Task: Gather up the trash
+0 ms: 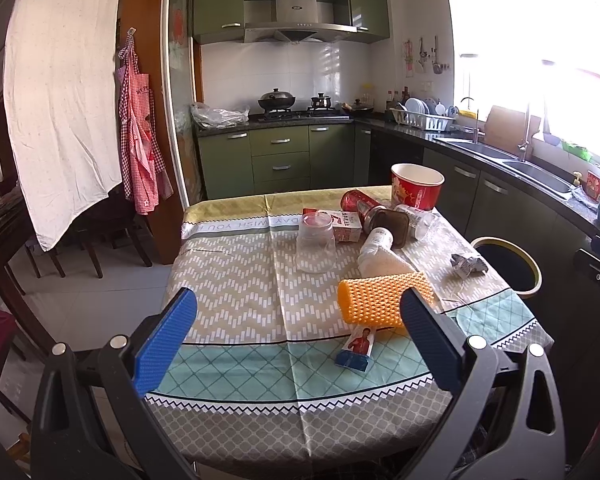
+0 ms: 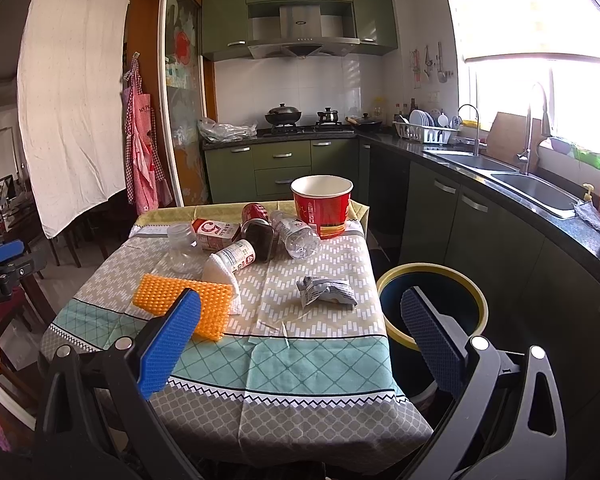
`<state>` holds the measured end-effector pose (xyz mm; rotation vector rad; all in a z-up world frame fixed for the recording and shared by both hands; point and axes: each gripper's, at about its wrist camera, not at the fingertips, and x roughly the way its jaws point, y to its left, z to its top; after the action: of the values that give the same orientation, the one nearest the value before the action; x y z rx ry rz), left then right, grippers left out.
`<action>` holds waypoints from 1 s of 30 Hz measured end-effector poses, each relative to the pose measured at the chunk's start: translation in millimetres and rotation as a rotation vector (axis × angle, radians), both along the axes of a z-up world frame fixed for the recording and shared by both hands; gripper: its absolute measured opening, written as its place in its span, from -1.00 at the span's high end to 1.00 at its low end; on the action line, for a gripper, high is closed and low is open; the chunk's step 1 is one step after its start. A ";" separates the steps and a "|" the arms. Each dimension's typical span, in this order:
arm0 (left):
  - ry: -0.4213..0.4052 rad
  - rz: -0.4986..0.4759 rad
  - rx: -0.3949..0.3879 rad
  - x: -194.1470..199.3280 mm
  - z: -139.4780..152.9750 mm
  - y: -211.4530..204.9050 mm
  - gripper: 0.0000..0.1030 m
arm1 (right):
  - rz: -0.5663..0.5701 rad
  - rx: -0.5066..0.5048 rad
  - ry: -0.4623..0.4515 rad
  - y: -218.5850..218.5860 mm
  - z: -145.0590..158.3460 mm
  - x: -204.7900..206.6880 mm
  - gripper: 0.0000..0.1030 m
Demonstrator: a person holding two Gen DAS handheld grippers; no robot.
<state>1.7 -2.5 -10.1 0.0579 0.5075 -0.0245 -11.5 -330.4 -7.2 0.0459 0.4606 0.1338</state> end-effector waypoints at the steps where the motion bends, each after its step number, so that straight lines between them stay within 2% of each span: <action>1: 0.000 0.000 -0.002 0.3 0.2 0.3 -0.88 | 0.001 0.000 0.001 0.1 -0.1 0.2 -0.92; 30: 0.015 -0.002 0.002 2.1 -3.9 -3.5 -0.88 | 0.000 0.001 0.020 1.3 -3.9 5.7 -0.92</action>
<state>3.8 -6.0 -14.0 0.0600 0.5225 -0.0262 -5.8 -329.1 -11.0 0.0483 0.4810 0.1338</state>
